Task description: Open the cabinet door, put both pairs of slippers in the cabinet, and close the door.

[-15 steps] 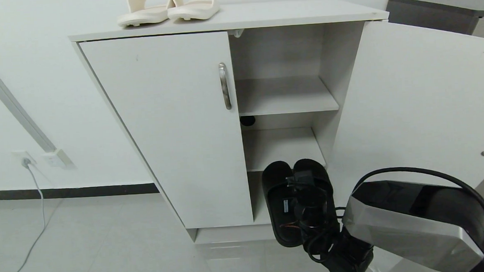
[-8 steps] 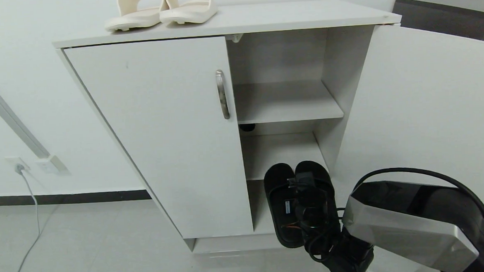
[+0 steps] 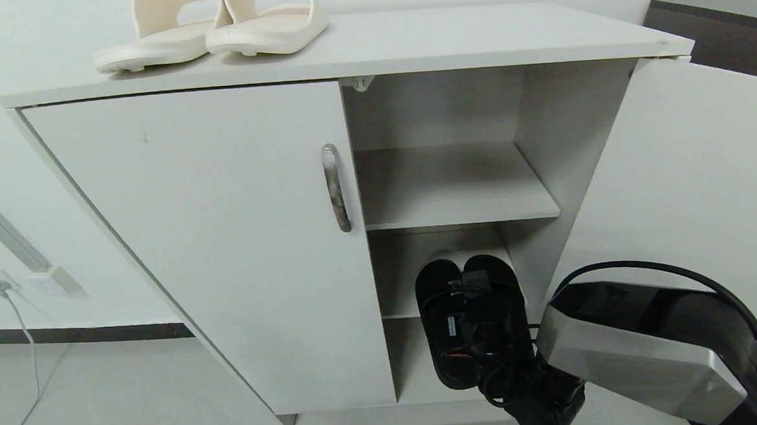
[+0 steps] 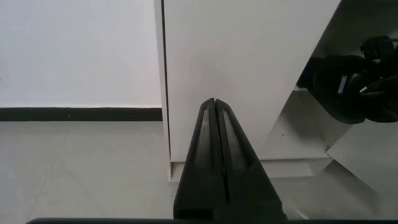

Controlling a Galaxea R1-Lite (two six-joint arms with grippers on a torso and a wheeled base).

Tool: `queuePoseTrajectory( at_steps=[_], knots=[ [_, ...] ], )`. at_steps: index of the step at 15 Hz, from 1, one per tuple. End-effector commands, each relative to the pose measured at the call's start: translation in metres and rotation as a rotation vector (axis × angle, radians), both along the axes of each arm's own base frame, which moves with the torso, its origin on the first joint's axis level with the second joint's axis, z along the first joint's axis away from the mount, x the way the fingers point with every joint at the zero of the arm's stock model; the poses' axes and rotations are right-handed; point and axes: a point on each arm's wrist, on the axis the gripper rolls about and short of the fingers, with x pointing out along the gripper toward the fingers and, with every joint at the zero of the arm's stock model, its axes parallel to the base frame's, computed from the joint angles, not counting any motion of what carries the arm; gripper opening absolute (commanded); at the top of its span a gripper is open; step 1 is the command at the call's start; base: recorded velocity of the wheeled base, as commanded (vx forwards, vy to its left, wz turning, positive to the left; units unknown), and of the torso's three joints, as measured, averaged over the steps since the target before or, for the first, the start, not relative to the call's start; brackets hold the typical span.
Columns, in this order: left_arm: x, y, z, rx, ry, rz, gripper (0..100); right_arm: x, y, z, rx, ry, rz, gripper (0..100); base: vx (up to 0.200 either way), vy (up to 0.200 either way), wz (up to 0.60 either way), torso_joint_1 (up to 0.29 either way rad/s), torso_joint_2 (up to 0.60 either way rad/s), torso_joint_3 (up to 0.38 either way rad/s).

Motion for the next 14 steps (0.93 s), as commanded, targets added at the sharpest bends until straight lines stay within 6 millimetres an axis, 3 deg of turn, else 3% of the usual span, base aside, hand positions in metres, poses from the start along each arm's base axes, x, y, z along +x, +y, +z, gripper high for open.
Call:
queuePoseTrajectory(
  at_steps=[1, 3, 14],
  knots=[
    [0.000, 0.000, 0.000, 0.000, 0.001, 0.000, 0, 0.005, 0.001, 0.004, 0.016, -0.017, -0.005, 0, 0.000, 0.000, 0.00, 0.000, 0.00, 0.000],
    [0.000, 0.000, 0.000, 0.000, 0.001, 0.000, 0, 0.012, 0.003, 0.009, 0.027, -0.031, -0.011, 0, 0.000, 0.000, 0.00, 0.000, 0.00, 0.000],
    [0.000, 0.000, 0.000, -0.005, 0.002, 0.001, 0, 0.088, 0.022, 0.015, 0.060, -0.058, -0.016, 0, 0.000, 0.000, 0.00, 0.000, 0.00, 0.000]
  ],
)
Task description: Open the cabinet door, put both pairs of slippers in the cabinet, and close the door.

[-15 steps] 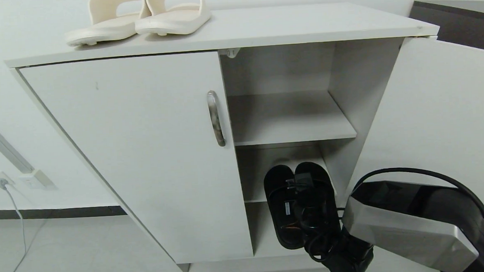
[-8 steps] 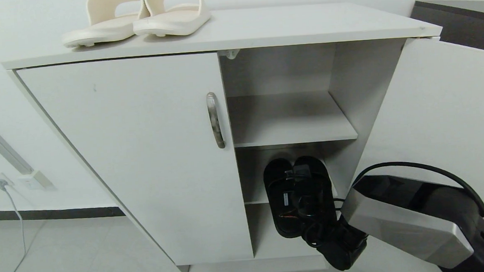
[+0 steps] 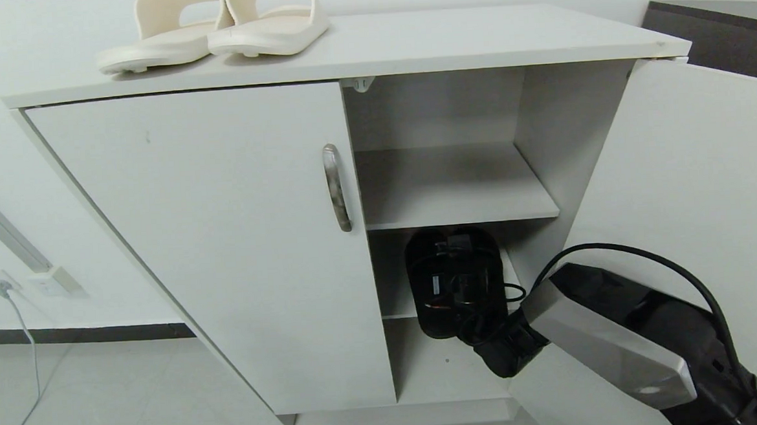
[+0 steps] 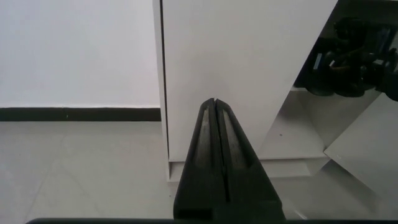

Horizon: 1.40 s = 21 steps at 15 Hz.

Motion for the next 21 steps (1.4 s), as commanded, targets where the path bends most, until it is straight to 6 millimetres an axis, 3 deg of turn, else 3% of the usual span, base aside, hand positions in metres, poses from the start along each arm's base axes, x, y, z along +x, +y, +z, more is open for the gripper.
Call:
queuePoseTrajectory(
  at_steps=[1, 7, 21],
  knots=[
    [0.000, 0.000, 0.000, 0.000, 0.001, 0.000, 0, 0.016, 0.004, -0.006, 0.002, -0.003, -0.010, 0, 0.000, 0.000, 0.00, 0.000, 0.00, 0.000],
    [0.000, 0.000, 0.000, -0.002, 0.002, 0.000, 0, 0.040, 0.005, 0.010, 0.016, -0.019, -0.035, 0, 0.000, 0.000, 0.00, 0.000, 0.00, 0.000],
    [0.000, 0.000, 0.000, -0.002, 0.002, 0.000, 0, 0.048, 0.001, -0.009, -0.004, 0.010, -0.049, 0, 0.000, 0.000, 0.00, 0.000, 0.00, 0.000]
  ],
)
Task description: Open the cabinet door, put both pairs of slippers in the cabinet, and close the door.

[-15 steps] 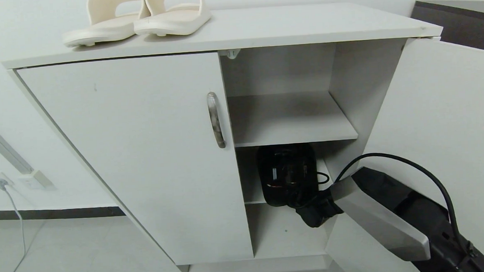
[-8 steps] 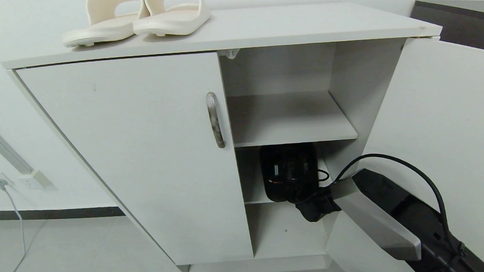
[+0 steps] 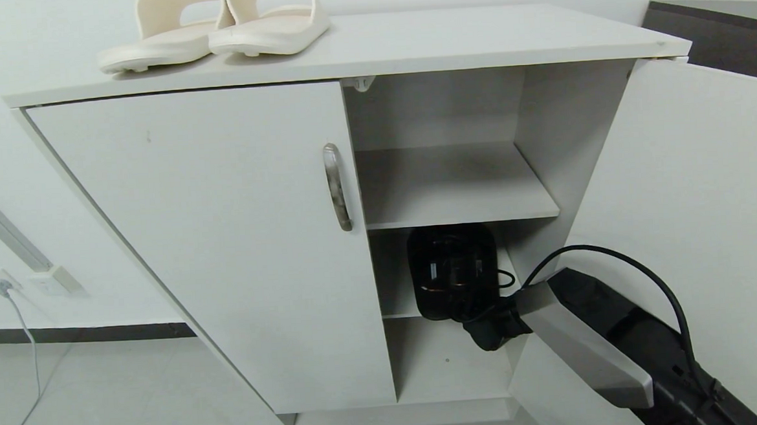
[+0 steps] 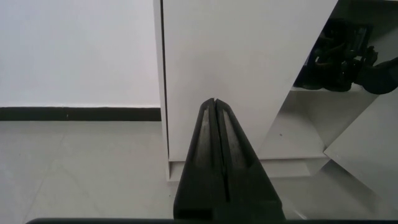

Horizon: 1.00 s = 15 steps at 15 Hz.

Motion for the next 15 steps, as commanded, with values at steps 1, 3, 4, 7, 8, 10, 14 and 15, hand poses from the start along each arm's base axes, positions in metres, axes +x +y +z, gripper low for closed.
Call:
queuePoseTrajectory(
  at_steps=[1, 3, 4, 7, 8, 10, 14, 15],
  knots=[
    [0.000, 0.000, 0.000, 0.000, 0.001, 0.000, 0, 0.000, 0.000, -0.001, -0.002, 0.003, 0.001, 0, 0.000, 0.000, 0.00, 0.000, 0.00, 0.000],
    [0.000, 0.000, 0.000, 0.000, 0.001, 0.000, 0, 0.000, 0.000, -0.004, -0.006, 0.009, 0.001, 0, 0.000, 0.000, 0.00, 0.000, 0.00, 0.000],
    [0.000, 0.000, 0.000, 0.000, 0.001, 0.000, 0, 0.000, 0.000, -0.005, -0.008, 0.011, 0.001, 0, 0.000, 0.000, 0.00, 0.000, 0.00, 0.000],
    [0.000, 0.000, 0.000, 0.000, 0.001, 0.000, 0, 0.000, 0.000, -0.005, -0.009, 0.013, 0.001, 100, 0.000, 0.000, 0.00, 0.000, 0.00, 0.000],
    [0.000, 0.000, 0.000, 0.000, 0.001, 0.000, 0, 0.000, 0.000, -0.005, -0.009, 0.013, 0.001, 100, 0.000, 0.000, 0.00, 0.000, 0.00, 0.000],
    [0.000, 0.000, 0.000, 0.000, 0.001, 0.000, 0, -0.001, -0.001, -0.007, -0.012, 0.018, -0.002, 100, 0.000, 0.000, 0.00, 0.000, 0.00, 0.000],
    [0.000, 0.000, 0.000, 0.000, 0.001, 0.000, 0, -0.012, -0.005, 0.000, -0.020, 0.029, 0.002, 100, 0.000, 0.000, 0.00, 0.000, 0.00, 0.000],
    [0.000, 0.000, 0.000, 0.000, 0.001, 0.000, 0, -0.018, -0.007, 0.009, -0.009, 0.013, 0.004, 100, 0.000, 0.000, 0.00, 0.000, 0.00, 0.000]
  ],
)
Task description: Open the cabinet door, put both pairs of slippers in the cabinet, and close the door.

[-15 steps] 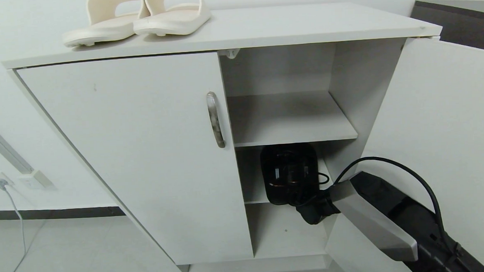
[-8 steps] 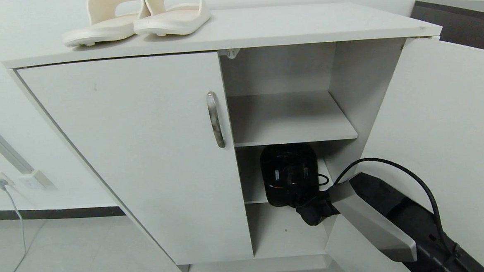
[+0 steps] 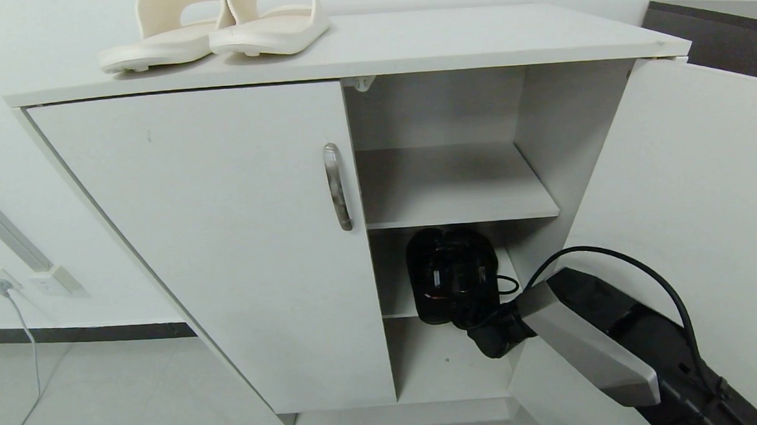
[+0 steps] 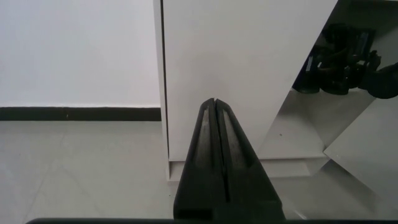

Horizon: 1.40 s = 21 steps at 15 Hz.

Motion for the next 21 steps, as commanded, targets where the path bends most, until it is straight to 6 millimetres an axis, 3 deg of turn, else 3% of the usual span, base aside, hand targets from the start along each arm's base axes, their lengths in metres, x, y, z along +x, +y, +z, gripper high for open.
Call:
queuePoseTrajectory(
  at_steps=[1, 5, 10, 13, 14, 15, 21],
  knots=[
    [0.000, 0.000, 0.000, -0.001, 0.002, 0.000, 0, -0.016, -0.003, 0.023, 0.015, -0.022, 0.010, 100, 0.000, 0.000, 0.00, 0.000, 0.00, 0.000],
    [0.000, 0.000, 0.000, -0.001, 0.002, 0.000, 0, -0.068, -0.006, 0.038, 0.019, -0.034, 0.067, 100, 0.000, 0.000, 0.00, 0.000, 0.00, 0.000],
    [0.000, 0.000, 0.000, 0.001, 0.001, 0.000, 0, -0.136, -0.025, 0.062, 0.003, -0.007, 0.147, 100, 0.000, 0.000, 0.00, 0.000, 0.00, 0.000],
    [0.000, 0.000, 0.000, 0.001, 0.001, 0.000, 0, -0.174, -0.030, 0.060, -0.021, 0.029, 0.219, 100, 0.000, 0.000, 0.00, 0.000, 0.00, 0.000],
    [0.000, 0.000, 0.000, 0.001, 0.001, 0.000, 0, -0.174, -0.030, 0.060, -0.021, 0.029, 0.219, 100, 0.000, 0.000, 0.00, 0.000, 0.00, 0.000],
    [0.000, 0.000, 0.000, 0.001, 0.001, 0.000, 0, -0.194, -0.036, 0.056, -0.032, 0.045, 0.292, 100, 0.000, 0.000, 0.00, 0.000, 0.00, 0.000],
    [0.000, 0.000, 0.000, -0.001, 0.002, 0.000, 0, -0.198, -0.035, 0.058, -0.030, 0.040, 0.299, 100, 0.000, 0.000, 0.00, 0.000, 0.00, 0.000]
  ],
)
